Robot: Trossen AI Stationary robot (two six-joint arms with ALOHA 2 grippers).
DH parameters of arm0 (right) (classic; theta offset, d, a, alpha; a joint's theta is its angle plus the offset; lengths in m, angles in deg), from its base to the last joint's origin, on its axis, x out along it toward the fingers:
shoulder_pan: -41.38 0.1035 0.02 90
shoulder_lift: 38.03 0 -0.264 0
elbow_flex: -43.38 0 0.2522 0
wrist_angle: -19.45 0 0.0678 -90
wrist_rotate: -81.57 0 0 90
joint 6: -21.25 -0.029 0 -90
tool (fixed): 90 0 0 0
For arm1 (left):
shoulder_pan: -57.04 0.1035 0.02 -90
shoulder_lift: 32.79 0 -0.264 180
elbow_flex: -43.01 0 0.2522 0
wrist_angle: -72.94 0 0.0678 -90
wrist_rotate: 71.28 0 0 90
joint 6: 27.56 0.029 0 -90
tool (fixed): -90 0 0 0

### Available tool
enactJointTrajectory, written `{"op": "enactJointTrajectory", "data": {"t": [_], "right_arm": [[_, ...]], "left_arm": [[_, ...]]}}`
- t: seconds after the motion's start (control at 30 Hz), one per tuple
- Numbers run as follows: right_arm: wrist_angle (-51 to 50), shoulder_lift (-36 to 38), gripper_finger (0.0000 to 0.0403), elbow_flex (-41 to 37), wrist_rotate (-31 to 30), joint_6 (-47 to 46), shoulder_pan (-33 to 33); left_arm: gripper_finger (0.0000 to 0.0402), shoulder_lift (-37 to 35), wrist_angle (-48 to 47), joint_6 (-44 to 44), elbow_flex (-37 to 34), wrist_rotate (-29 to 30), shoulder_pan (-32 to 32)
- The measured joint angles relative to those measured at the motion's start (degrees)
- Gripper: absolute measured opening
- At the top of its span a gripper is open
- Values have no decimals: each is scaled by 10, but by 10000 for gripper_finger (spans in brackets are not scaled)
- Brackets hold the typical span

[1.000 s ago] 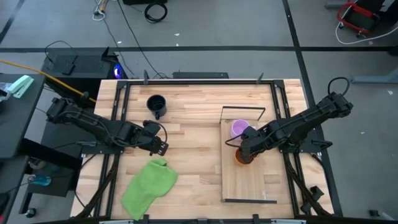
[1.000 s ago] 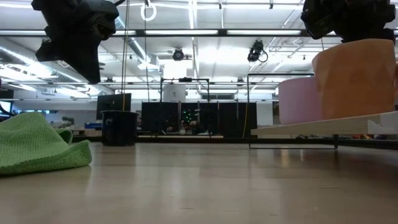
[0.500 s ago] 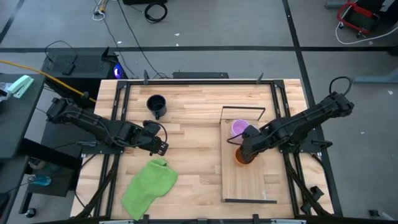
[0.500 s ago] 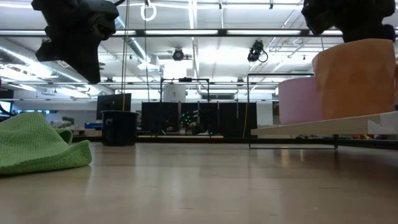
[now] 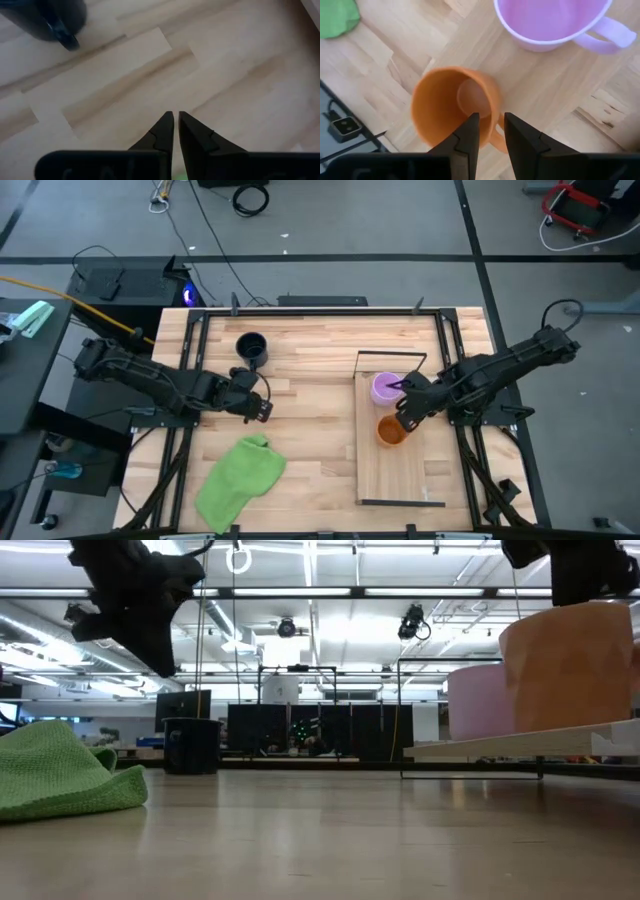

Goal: Stack small to large cups/mugs on shelf
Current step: Put the black mug on the shelf

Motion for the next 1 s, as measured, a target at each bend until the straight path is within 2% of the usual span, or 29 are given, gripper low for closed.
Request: {"op": "enactJointTrajectory", "data": {"t": [0.3,0.73,0.83,1.0], "right_arm": [[1,42,97,0,-9,-11,0],[5,64,97,0,-9,0,0],[6,64,97,0,-11,6,0],[6,65,97,0,-14,7,0]], "left_arm": [[40,-33,-2,96,0,-24,127],[25,-121,-7,252,0,-36,373],[27,-120,-9,293,0,-68,435],[40,-101,-11,341,1,-153,541]]}}
